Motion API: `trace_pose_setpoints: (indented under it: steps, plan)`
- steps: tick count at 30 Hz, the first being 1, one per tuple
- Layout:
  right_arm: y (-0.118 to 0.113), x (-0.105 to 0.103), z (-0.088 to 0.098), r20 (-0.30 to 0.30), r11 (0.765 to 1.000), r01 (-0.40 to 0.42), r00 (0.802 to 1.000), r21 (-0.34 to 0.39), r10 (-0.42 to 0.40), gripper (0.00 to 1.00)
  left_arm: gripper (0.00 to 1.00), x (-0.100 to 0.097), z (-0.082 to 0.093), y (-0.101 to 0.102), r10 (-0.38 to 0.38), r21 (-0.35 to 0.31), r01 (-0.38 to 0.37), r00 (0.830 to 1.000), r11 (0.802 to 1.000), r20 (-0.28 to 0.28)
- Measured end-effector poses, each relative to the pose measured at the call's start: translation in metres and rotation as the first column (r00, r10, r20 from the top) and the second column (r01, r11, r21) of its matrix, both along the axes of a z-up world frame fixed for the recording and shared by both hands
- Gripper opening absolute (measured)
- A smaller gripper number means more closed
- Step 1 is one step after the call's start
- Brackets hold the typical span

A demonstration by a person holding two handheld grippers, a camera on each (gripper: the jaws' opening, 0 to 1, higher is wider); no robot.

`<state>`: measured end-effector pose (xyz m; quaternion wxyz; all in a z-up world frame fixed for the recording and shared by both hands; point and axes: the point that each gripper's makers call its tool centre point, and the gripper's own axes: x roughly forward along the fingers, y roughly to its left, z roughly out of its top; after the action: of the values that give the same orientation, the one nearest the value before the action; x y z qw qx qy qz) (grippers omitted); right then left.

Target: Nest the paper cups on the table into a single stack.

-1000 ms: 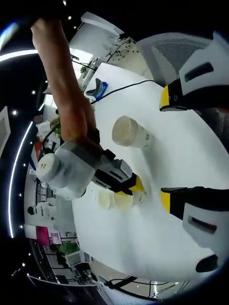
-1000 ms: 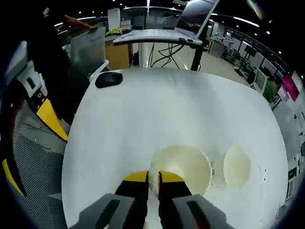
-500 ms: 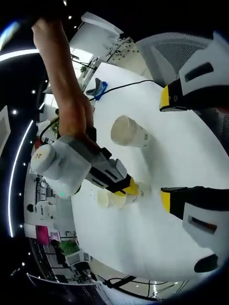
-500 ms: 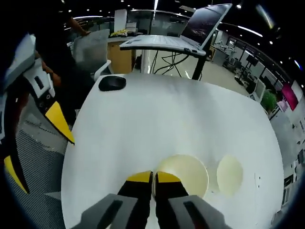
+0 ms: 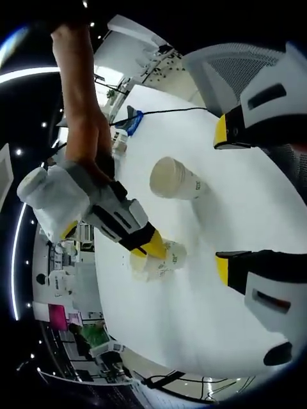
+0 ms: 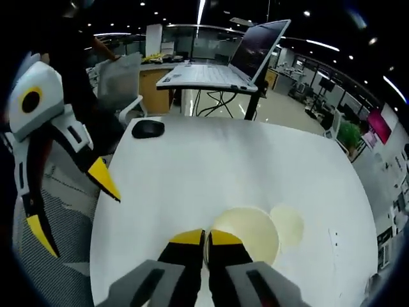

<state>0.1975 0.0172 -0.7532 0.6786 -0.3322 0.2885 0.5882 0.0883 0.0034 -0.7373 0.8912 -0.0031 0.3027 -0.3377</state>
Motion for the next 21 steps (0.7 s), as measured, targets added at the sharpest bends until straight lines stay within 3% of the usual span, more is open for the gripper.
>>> trace_pose_setpoints:
  steps: [11,21]
  plan:
    - [-0.027,0.001,0.032,0.032,0.998,0.050,0.998,0.041,-0.051,0.00,0.63,0.002,0.002,-0.004,-0.010,0.001,0.010,1.000,1.000,0.003]
    - [-0.053,0.003,0.037,0.057,0.997,0.067,0.996,0.029,-0.069,0.00,0.62,0.003,0.004,-0.010,-0.034,0.010,0.033,0.999,0.999,0.007]
